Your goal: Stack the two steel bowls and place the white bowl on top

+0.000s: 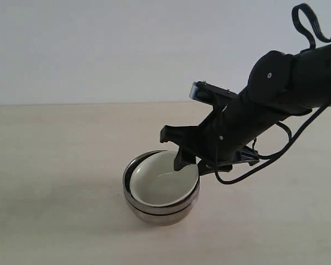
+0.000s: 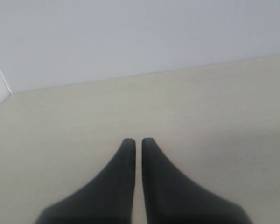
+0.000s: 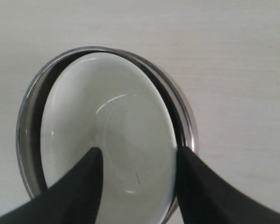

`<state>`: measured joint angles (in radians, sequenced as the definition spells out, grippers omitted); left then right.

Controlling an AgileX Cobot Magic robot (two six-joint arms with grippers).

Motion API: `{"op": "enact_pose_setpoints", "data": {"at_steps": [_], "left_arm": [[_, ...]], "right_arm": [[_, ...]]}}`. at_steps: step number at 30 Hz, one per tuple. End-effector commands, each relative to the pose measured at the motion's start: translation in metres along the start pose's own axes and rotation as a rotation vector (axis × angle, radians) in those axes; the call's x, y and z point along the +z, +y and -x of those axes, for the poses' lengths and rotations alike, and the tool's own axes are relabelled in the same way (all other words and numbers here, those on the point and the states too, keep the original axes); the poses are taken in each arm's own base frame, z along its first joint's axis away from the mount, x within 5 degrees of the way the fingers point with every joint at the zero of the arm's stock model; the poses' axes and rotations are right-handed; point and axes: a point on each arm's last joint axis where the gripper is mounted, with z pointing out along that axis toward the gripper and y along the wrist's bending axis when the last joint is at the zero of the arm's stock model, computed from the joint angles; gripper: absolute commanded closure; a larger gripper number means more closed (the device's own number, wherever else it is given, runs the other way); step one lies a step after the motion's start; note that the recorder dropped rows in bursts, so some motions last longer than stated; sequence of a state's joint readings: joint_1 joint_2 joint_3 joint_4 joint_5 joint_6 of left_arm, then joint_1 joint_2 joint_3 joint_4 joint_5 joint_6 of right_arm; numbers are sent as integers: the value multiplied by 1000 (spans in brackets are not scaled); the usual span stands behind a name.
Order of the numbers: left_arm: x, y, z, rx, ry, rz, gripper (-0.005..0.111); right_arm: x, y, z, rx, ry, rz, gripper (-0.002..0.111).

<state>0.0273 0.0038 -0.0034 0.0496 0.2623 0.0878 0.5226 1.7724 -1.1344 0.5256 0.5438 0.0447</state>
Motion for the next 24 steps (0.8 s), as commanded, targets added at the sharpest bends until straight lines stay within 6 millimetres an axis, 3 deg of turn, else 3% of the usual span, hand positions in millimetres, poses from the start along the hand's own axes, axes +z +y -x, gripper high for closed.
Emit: {"op": "enact_pose_setpoints", "data": {"at_steps": [1, 4, 11, 24], "left_arm": [[0, 0, 0, -19, -8, 1, 103], [0, 0, 0, -19, -8, 1, 103], [0, 0, 0, -19, -8, 1, 103], [0, 0, 0, -19, -8, 1, 103]], "right_arm": [[-3, 2, 3, -24, -17, 5, 65], [-8, 7, 9, -41, -23, 20, 65], [-40, 17, 26, -142, -104, -34, 65], [-49, -11, 34, -154, -87, -183, 65]]}}
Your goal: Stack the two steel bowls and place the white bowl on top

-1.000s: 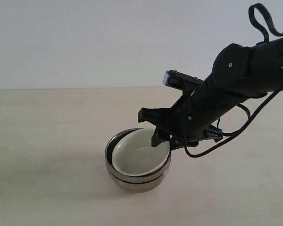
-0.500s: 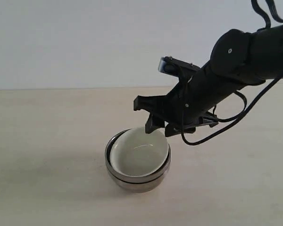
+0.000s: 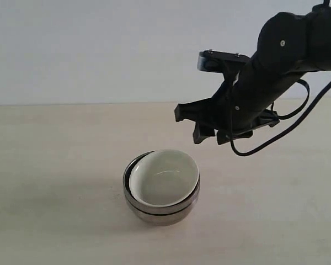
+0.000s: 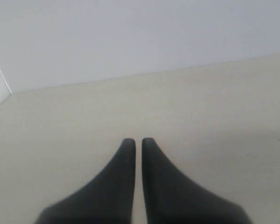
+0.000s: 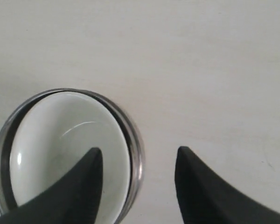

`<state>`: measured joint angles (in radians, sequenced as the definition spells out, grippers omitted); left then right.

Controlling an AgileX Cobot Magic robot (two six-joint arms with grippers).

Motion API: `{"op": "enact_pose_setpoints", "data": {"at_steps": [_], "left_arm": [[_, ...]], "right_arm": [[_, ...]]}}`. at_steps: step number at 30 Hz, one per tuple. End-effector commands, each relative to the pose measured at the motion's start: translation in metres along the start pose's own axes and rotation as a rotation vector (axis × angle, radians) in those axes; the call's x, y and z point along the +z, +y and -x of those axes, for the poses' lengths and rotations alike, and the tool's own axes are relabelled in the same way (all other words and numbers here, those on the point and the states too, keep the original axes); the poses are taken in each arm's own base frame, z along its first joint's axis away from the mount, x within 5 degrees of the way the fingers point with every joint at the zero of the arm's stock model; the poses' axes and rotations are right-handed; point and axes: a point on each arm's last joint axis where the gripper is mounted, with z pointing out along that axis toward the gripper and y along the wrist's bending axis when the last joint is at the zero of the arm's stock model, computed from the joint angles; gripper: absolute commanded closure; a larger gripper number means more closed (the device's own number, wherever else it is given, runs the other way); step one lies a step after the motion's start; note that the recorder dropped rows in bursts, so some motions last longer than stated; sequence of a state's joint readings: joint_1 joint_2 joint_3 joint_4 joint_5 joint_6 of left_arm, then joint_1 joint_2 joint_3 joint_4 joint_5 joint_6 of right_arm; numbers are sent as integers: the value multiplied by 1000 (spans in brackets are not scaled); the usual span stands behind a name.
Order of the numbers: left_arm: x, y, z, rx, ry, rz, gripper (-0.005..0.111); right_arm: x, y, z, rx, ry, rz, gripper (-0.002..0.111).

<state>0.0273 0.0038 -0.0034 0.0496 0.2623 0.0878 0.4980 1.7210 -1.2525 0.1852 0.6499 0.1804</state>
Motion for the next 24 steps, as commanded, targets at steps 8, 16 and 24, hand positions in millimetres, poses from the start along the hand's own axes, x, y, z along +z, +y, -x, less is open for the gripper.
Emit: {"op": "enact_pose_setpoints", "data": {"at_steps": [8, 16, 24], "left_arm": [[0, 0, 0, -19, -6, 1, 103], [0, 0, 0, -19, -8, 1, 103], [0, 0, 0, -19, -8, 1, 103]], "right_arm": [[-9, -22, 7, -39, -11, -88, 66], [-8, -22, 6, -96, -4, -86, 108], [20, -34, -30, -39, -10, -63, 108]]}}
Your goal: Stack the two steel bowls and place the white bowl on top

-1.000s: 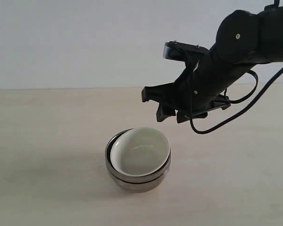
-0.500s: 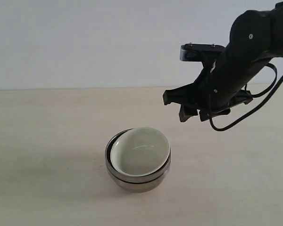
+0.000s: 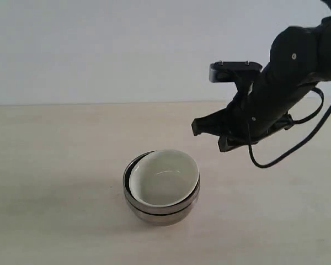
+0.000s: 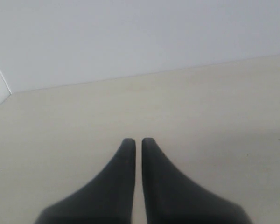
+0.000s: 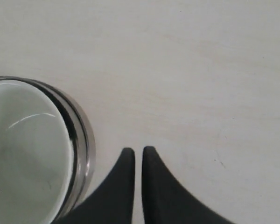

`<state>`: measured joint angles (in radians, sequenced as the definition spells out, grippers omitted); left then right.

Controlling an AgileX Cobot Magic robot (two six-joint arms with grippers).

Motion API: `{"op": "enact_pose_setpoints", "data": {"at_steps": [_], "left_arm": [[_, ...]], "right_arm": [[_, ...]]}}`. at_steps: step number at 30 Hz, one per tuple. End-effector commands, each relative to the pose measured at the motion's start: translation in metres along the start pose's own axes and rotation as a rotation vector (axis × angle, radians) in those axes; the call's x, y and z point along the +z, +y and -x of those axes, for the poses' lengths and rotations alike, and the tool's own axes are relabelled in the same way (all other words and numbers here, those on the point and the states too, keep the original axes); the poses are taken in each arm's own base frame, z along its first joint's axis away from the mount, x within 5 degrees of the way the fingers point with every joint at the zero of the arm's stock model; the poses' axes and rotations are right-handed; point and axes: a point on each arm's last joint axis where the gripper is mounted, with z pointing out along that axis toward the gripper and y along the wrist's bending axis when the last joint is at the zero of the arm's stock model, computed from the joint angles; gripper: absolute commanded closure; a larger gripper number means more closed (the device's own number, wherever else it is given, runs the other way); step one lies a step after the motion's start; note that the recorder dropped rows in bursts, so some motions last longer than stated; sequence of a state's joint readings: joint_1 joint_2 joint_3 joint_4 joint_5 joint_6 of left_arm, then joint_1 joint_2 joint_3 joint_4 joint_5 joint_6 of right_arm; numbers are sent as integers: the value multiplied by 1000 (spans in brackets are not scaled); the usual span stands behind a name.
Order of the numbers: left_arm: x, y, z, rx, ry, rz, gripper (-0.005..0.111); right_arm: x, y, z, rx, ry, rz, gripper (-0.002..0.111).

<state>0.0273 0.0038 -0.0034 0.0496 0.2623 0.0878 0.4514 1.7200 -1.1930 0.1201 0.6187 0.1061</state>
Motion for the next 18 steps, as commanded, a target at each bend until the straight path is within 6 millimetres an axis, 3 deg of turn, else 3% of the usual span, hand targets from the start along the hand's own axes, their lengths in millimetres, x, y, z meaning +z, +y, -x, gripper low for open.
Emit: {"op": "enact_pose_setpoints", "data": {"at_steps": [1, 4, 8, 12, 18], "left_arm": [[0, 0, 0, -19, -8, 1, 103], [0, 0, 0, -19, -8, 1, 103], [0, 0, 0, -19, -8, 1, 103], [0, 0, 0, -19, -8, 1, 103], [0, 0, 0, -19, -8, 1, 103]], "right_arm": [[19, -9, -36, 63, -29, 9, 108], [12, -13, -54, 77, -83, 11, 108], [-34, -17, -79, 129, -275, 50, 108], [-80, -24, -118, 215, -464, 103, 108], [-120, -26, -155, 345, -534, 197, 108]]}}
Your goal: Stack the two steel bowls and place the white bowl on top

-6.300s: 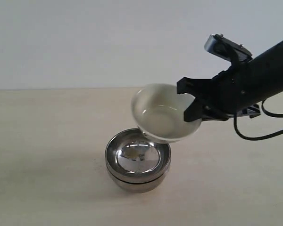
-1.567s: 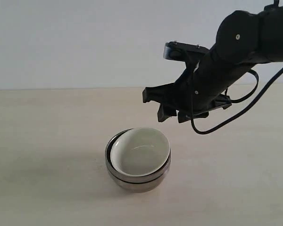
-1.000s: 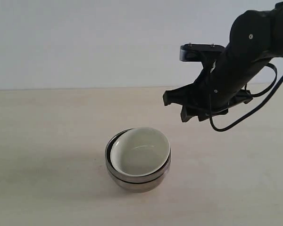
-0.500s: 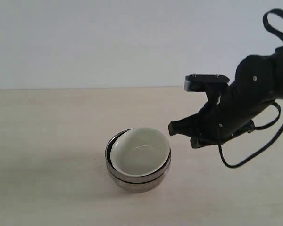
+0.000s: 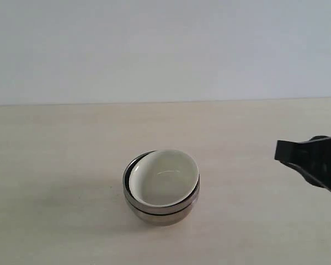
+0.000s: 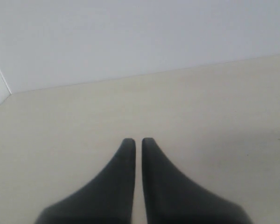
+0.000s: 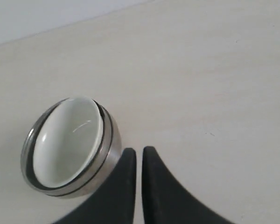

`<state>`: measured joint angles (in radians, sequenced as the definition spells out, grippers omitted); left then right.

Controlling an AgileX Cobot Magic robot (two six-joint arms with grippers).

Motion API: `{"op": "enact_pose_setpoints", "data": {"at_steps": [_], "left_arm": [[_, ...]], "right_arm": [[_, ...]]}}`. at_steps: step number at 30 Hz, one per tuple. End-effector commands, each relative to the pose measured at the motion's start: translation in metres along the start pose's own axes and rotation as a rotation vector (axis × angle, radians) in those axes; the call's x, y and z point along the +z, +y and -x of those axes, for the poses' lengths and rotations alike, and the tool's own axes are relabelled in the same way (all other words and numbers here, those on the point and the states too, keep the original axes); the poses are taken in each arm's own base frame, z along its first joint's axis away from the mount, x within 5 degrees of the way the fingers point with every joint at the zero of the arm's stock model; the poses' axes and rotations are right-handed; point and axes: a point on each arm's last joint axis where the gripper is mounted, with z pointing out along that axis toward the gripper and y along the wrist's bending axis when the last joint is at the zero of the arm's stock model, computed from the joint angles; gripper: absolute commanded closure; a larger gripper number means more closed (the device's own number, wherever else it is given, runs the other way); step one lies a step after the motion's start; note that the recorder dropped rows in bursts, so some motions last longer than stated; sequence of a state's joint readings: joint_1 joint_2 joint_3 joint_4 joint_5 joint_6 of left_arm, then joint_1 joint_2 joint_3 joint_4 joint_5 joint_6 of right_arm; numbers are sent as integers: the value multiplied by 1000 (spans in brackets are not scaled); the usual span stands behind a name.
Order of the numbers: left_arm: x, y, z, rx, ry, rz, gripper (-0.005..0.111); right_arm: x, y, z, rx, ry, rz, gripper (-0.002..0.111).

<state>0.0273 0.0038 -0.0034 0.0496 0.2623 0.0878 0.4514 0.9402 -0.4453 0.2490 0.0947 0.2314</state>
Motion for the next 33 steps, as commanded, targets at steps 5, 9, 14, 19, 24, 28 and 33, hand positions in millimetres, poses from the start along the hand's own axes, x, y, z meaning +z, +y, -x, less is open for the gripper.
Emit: {"op": "enact_pose_setpoints", "data": {"at_steps": [5, 9, 14, 19, 24, 28, 33], "left_arm": [[0, 0, 0, -19, -8, 1, 103], [0, 0, 0, -19, -8, 1, 103], [0, 0, 0, -19, -8, 1, 103], [0, 0, 0, -19, -8, 1, 103], [0, 0, 0, -19, -8, 1, 103], [0, 0, 0, -19, -8, 1, 103], [0, 0, 0, -19, -8, 1, 103]], "right_arm": [[-42, 4, 0, 142, -61, 72, 108], [-52, 6, 2, 140, -107, 100, 108], [-56, 6, 3, 139, -120, 108, 108], [-55, 6, 3, 128, -120, 107, 108], [-58, 7, 3, 101, -126, 118, 108], [-76, 3, -1, -7, -143, 104, 108], [-104, -7, -20, -88, -320, 153, 108]]}}
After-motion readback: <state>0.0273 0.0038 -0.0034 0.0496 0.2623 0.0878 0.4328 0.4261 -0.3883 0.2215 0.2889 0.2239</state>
